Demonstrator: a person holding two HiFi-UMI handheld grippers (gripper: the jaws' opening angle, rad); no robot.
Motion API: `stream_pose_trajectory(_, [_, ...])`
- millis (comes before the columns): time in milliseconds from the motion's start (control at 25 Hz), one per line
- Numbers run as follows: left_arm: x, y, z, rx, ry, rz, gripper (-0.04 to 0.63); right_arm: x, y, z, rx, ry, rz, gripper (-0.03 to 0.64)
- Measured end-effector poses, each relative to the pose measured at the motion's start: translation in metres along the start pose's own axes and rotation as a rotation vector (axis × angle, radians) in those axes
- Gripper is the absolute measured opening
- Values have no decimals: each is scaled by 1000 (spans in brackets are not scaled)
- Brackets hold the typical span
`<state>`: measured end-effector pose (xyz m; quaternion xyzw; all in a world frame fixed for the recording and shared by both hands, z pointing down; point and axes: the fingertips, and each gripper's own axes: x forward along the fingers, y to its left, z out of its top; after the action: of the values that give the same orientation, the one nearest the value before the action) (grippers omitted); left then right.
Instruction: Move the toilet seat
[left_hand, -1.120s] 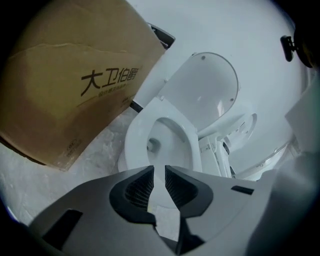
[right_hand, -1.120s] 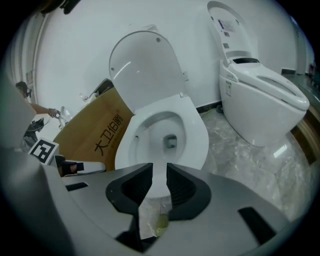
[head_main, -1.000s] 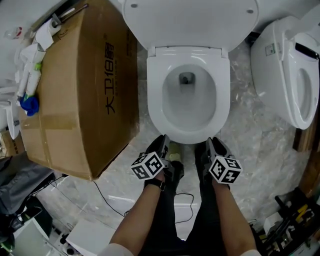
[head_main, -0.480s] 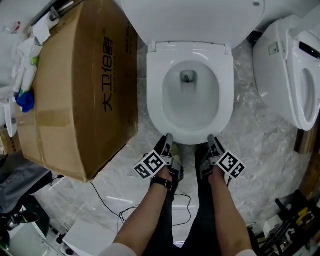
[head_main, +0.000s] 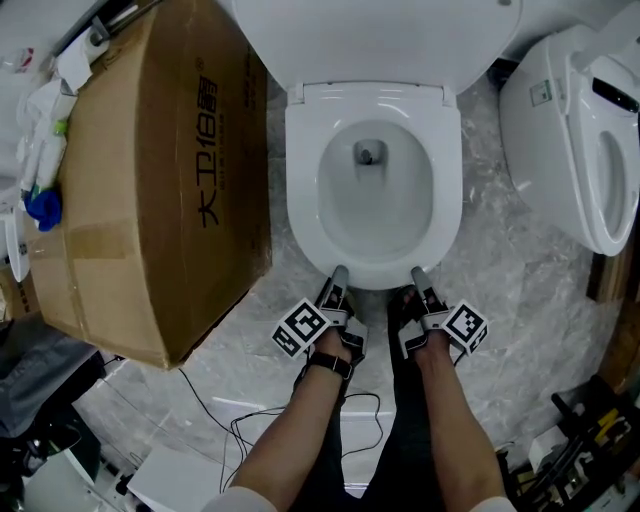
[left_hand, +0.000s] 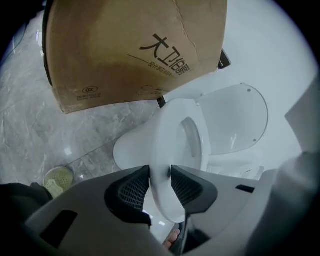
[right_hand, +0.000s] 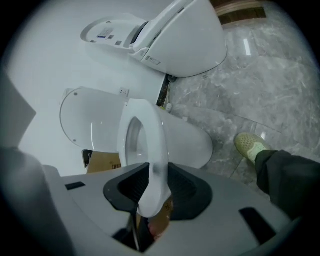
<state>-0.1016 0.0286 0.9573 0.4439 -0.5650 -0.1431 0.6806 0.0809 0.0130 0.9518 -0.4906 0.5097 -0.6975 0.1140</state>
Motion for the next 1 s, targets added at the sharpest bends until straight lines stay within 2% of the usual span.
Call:
stream_pose_trajectory(280, [-7, -9, -1, 20, 50, 34, 141, -8, 11, -4, -12, 34, -19, 118])
stream_pose_trajectory(400, [-16, -24, 0, 25, 59, 29, 138, -17, 25, -2, -12, 41, 3, 85])
stream_pose_trajectory(520, [-33, -45, 0, 39, 73, 30, 135, -32, 47, -1, -18, 56, 14, 78])
stream_pose_trajectory(680, [-60, -85, 3, 75, 95, 13, 124, -56, 87, 2, -30, 69, 19, 77])
stream_pose_trajectory(840, [-88, -139, 11, 165, 129, -44, 121, -75, 150, 11, -65, 66, 117, 75])
stream_pose_trajectory(1000, [-107, -192, 22, 213, 136, -99, 123, -92, 195, 24, -95, 56, 115, 77])
